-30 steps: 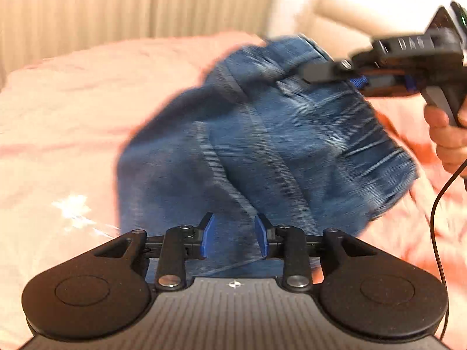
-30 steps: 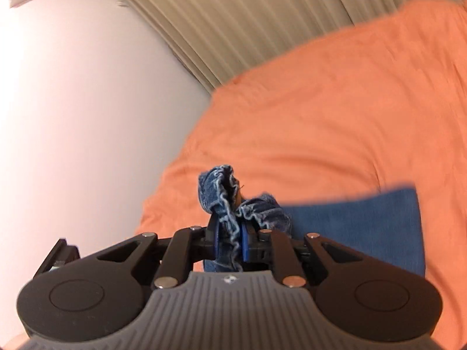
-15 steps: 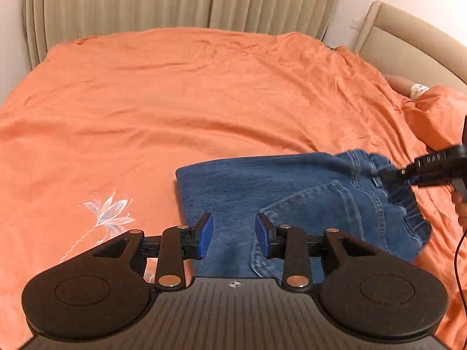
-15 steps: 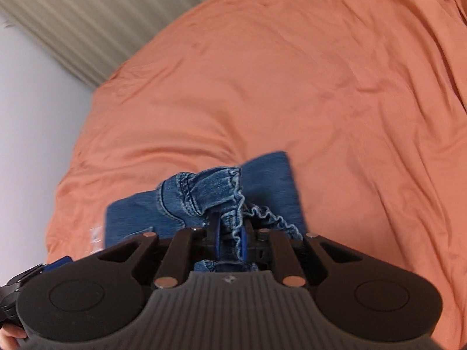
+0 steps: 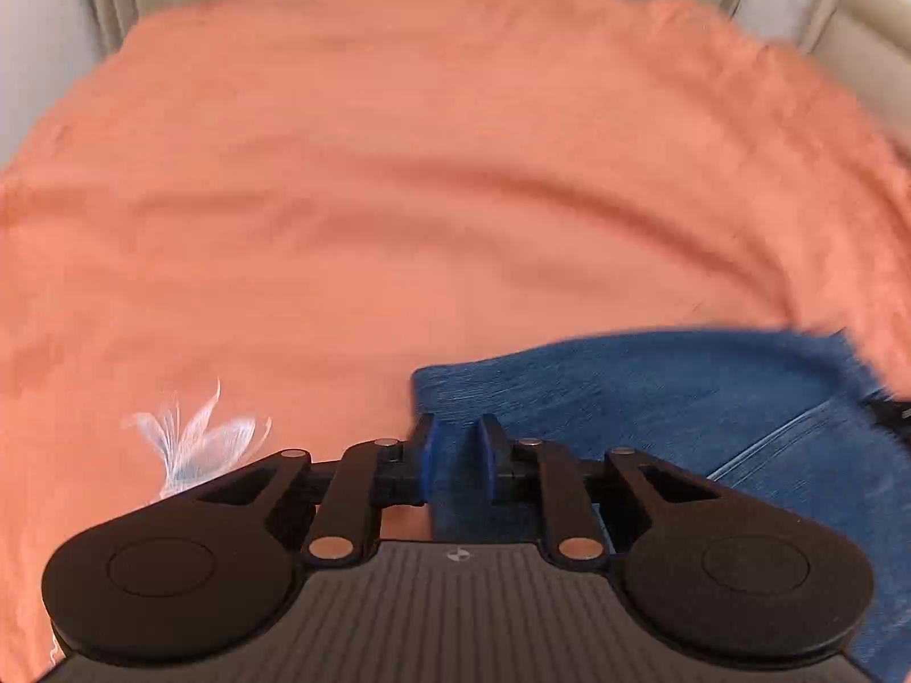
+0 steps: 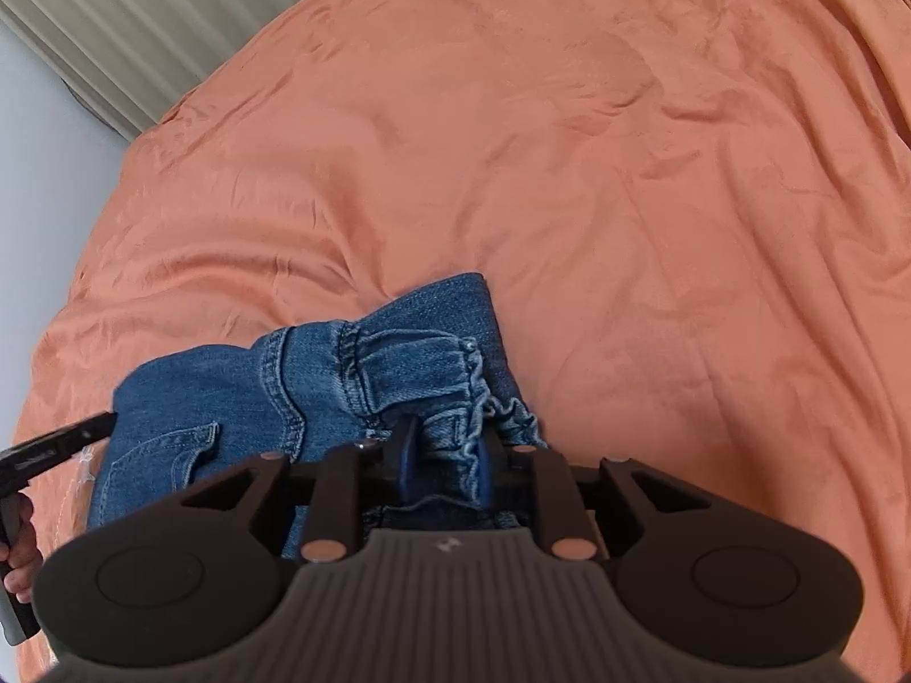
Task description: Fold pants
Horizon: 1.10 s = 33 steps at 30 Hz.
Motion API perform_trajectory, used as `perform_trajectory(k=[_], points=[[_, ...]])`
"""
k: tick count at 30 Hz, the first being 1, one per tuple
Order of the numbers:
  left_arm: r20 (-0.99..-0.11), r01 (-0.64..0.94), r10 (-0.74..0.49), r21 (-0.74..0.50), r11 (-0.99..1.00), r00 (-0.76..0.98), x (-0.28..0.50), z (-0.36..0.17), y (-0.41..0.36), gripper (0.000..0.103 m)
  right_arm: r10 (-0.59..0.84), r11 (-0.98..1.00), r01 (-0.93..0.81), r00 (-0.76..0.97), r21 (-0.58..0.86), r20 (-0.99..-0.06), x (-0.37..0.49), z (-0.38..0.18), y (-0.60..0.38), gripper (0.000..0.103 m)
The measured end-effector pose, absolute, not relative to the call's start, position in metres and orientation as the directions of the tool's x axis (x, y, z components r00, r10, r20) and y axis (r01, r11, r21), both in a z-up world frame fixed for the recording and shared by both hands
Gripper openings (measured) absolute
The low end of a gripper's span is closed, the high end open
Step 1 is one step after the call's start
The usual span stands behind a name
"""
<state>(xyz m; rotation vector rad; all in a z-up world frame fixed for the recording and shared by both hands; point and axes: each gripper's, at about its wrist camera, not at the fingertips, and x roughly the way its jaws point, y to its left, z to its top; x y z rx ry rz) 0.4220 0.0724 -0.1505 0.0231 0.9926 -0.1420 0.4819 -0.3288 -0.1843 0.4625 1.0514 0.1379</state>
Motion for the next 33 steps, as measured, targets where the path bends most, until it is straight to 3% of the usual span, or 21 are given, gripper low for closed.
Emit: perform_trajectory(k=[3, 5, 7, 8, 14, 18, 21, 25, 32, 33], points=[[-0.829, 0.13, -0.09, -0.021, 0.991, 0.552, 0.411, -0.149, 0.073, 0.021, 0.321, 0.898, 0.105, 0.509, 0.428, -0.798, 0.478, -0.181, -0.328, 0.016], [-0.822, 0.137, -0.075, 0.004, 0.991, 0.565, 0.399, -0.141, 0.072, 0.021, 0.298, 0.907, 0.1, 0.535, 0.41, -0.79, 0.465, -0.171, -0.327, 0.024], [-0.816, 0.152, -0.076, 0.014, 0.988, 0.573, 0.385, -0.131, 0.073, 0.021, 0.261, 0.926, 0.075, 0.582, 0.37, -0.771, 0.45, -0.161, -0.324, 0.041], [-0.815, 0.163, -0.089, 0.008, 0.987, 0.573, 0.375, -0.126, 0.075, 0.021, 0.236, 0.937, 0.069, 0.599, 0.342, -0.765, 0.441, -0.156, -0.324, 0.042], [-0.81, 0.276, -0.169, -0.009, 0.961, 0.562, 0.302, -0.086, 0.063, 0.021, 0.121, 0.985, -0.009, 0.75, 0.173, -0.65, 0.364, -0.116, -0.313, 0.032], [-0.816, 0.318, -0.174, 0.013, 0.948, 0.552, 0.252, -0.067, 0.051, 0.021, 0.14, 0.988, -0.078, 0.802, 0.13, -0.581, 0.316, -0.109, -0.292, 0.03], [-0.826, 0.363, -0.158, 0.061, 0.93, 0.542, 0.219, -0.064, 0.041, 0.03, 0.139, 0.989, -0.088, 0.811, 0.116, -0.568, 0.298, -0.123, -0.28, 0.029], [-0.832, 0.393, -0.109, 0.137, 0.909, 0.544, 0.181, -0.08, 0.03, 0.035, 0.114, 0.993, -0.071, 0.806, 0.096, -0.581, 0.291, -0.154, -0.272, 0.029], [-0.827, 0.349, 0.013, 0.251, 0.903, 0.561, 0.158, -0.137, 0.023, 0.037, 0.145, 0.986, -0.067, 0.803, 0.154, -0.577, 0.291, -0.162, -0.283, 0.03], [-0.816, 0.328, 0.028, 0.263, 0.907, 0.577, 0.157, -0.142, 0.024, 0.041, 0.146, 0.986, -0.07, 0.804, 0.152, -0.576, 0.29, -0.162, -0.282, 0.03]])
